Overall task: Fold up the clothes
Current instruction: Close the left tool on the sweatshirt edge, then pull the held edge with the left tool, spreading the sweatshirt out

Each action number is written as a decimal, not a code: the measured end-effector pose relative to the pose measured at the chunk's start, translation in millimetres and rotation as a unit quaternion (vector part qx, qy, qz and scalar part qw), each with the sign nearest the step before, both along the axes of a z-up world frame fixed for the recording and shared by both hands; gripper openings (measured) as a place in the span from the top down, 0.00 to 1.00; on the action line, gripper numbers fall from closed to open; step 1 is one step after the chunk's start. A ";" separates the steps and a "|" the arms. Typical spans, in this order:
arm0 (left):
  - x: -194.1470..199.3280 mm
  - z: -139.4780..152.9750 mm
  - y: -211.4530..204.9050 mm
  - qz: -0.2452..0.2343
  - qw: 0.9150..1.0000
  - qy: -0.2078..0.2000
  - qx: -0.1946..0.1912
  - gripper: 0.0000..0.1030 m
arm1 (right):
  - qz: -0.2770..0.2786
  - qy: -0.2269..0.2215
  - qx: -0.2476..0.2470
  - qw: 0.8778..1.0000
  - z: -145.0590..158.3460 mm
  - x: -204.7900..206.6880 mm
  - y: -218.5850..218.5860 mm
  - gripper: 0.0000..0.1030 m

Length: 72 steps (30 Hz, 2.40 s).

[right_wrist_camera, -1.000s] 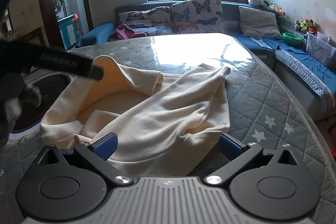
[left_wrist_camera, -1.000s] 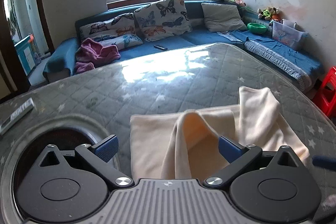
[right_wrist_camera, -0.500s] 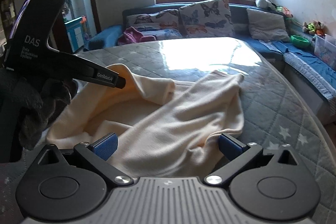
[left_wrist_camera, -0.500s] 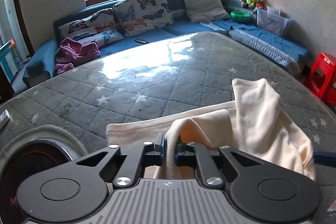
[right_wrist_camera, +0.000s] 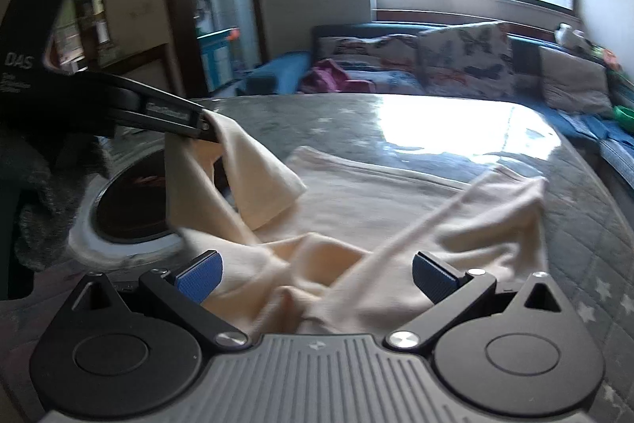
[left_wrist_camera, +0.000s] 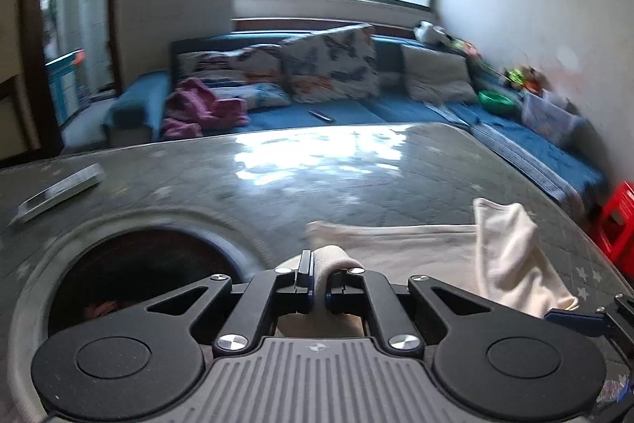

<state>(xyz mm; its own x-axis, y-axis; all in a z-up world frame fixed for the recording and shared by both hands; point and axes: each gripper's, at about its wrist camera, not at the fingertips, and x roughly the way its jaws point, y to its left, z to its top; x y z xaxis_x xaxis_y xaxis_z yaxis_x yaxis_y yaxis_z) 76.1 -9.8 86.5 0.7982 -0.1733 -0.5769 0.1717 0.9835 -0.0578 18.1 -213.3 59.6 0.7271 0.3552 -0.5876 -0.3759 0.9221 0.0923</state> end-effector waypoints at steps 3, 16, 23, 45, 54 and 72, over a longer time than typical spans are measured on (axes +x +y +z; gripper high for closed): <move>-19.5 0.2 22.2 0.029 1.000 -0.009 -0.003 0.95 | 0.023 -0.003 -0.010 1.000 0.2 -2.5 15.5 0.00; -85.1 -45.9 98.0 0.137 0.989 0.053 -0.018 0.83 | 0.152 0.020 -0.035 0.988 -12.4 -40.7 80.9 0.00; -98.6 -47.8 110.1 0.151 0.987 0.048 0.006 0.51 | 0.169 0.065 -0.043 0.983 -31.4 -48.3 80.9 0.00; -114.9 -50.9 134.3 0.167 0.982 0.089 -0.005 0.12 | 0.263 0.078 0.006 0.962 -16.7 -58.6 95.0 0.00; -112.6 -47.9 149.4 0.215 0.972 0.086 -0.038 0.11 | 0.314 0.104 -0.013 0.944 -26.8 -70.5 94.5 0.00; -124.0 -47.5 182.6 0.339 0.939 0.057 0.014 0.12 | 0.323 0.090 -0.040 0.941 -34.9 -75.8 97.1 0.00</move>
<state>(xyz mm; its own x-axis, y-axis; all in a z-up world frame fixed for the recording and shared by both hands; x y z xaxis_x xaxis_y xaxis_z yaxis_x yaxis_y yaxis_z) -47.9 172.8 39.1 0.6525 0.3690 -0.6619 -0.4999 0.8660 -0.0100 -57.7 -116.3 24.7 0.2602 0.6381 -0.7246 -0.8452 0.5134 0.1486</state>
